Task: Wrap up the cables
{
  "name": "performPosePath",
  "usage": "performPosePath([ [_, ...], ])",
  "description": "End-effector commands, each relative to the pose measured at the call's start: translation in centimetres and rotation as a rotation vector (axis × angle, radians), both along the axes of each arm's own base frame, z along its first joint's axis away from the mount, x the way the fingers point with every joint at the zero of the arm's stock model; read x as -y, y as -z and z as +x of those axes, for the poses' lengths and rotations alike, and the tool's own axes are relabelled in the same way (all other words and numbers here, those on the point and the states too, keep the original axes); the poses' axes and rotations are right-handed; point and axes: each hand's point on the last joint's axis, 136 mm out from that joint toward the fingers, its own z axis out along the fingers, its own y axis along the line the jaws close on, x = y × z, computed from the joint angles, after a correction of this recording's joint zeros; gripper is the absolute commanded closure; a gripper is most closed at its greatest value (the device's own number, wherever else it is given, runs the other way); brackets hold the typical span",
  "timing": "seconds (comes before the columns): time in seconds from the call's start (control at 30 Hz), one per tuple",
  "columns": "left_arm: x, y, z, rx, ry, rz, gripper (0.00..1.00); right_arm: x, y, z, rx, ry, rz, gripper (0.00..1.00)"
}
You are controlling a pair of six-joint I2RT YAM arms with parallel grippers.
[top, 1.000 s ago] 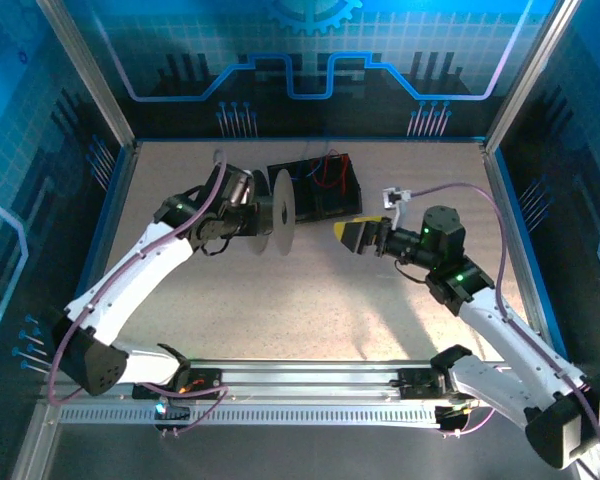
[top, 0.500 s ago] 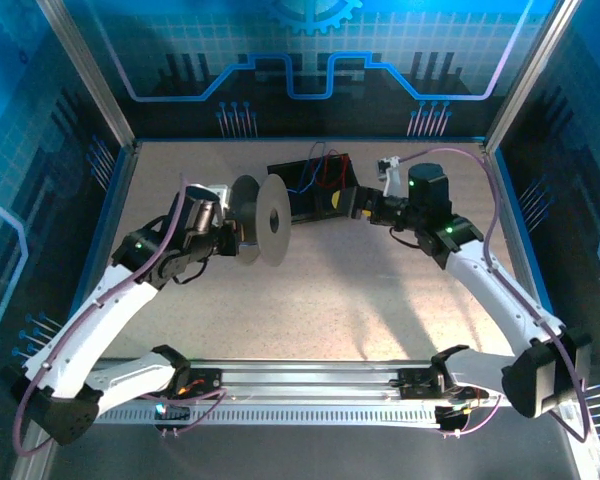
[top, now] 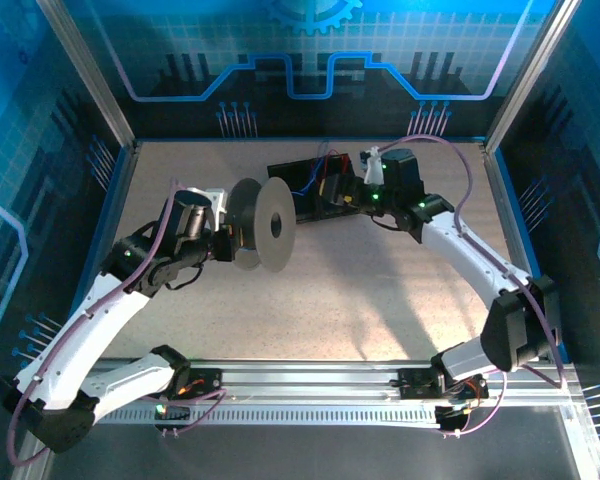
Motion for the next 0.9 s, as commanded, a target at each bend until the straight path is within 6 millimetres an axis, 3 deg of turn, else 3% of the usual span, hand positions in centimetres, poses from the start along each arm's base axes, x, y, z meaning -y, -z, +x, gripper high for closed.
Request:
performPosePath([
  [0.0, 0.8, -1.8, 0.2, 0.063, 0.035, -0.048, 1.0, -1.2, -2.0, 2.0, 0.045, 0.021, 0.061, 0.13],
  [0.27, 1.4, -1.9, -0.3, 0.052, 0.068, -0.07, 1.0, -0.6, -0.4, 6.7, -0.033, 0.088, 0.142, 0.17],
  [0.43, 1.6, -1.7, -0.5, 0.044, 0.078, -0.071, 1.0, -1.0, -0.6, 8.6, -0.053, 0.078, 0.185, 0.18],
  [0.6, 1.8, -1.4, -0.5, 0.037, 0.086, -0.07, 1.0, -1.7, 0.3, 9.4, -0.114, 0.07, 0.227, 0.34],
  [0.7, 1.9, -1.1, -0.6, 0.031, 0.088, -0.065, 1.0, -1.9, 1.1, 9.7, -0.148, 0.068, 0.239, 0.52],
  [0.8, 1.9, -0.9, -0.7, 0.026, 0.087, -0.061, 1.0, -1.9, 1.2, 9.6, -0.15, 0.066, 0.246, 0.56],
  [0.87, 1.9, -0.7, -0.6, 0.021, 0.088, -0.057, 1.0, -1.8, 1.0, 9.4, -0.137, 0.065, 0.244, 0.65],
])
